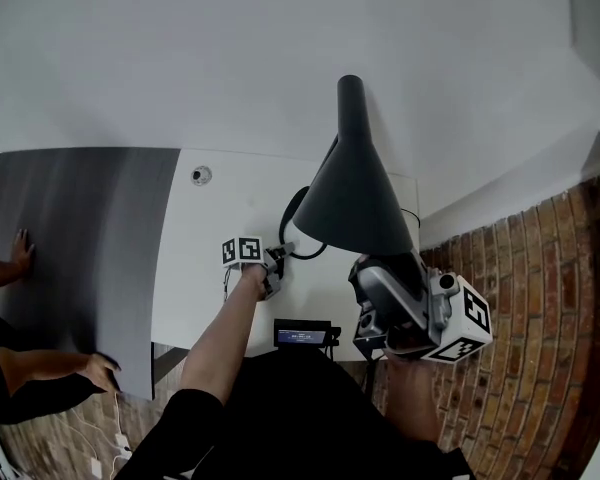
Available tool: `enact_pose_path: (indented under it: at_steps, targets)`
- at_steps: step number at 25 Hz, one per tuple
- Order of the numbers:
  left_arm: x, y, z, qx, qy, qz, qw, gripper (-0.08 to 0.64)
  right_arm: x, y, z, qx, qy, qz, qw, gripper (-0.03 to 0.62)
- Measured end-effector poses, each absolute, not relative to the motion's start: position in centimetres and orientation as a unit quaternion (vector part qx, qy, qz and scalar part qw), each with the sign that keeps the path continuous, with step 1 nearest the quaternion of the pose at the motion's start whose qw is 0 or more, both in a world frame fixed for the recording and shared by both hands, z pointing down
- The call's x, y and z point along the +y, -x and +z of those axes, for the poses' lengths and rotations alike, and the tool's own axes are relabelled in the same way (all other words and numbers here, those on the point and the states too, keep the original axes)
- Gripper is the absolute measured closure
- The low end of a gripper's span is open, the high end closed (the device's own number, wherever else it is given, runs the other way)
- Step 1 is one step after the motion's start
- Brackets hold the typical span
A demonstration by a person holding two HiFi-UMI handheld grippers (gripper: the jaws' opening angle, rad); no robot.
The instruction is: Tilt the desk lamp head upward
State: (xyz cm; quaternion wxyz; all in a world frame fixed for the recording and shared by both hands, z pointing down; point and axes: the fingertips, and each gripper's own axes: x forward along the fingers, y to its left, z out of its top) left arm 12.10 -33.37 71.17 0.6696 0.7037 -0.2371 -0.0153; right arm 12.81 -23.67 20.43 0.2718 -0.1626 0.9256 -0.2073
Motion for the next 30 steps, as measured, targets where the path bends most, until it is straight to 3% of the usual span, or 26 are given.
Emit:
enact_pose_path:
  at_steps: [30]
  targets:
    - [-33.2,-12.0,71.4,-0.237,-0.707,0.005,0.667,0.551,-24.3,-12.3,19.3,0.926,0.169,-0.197,0.273,0.457]
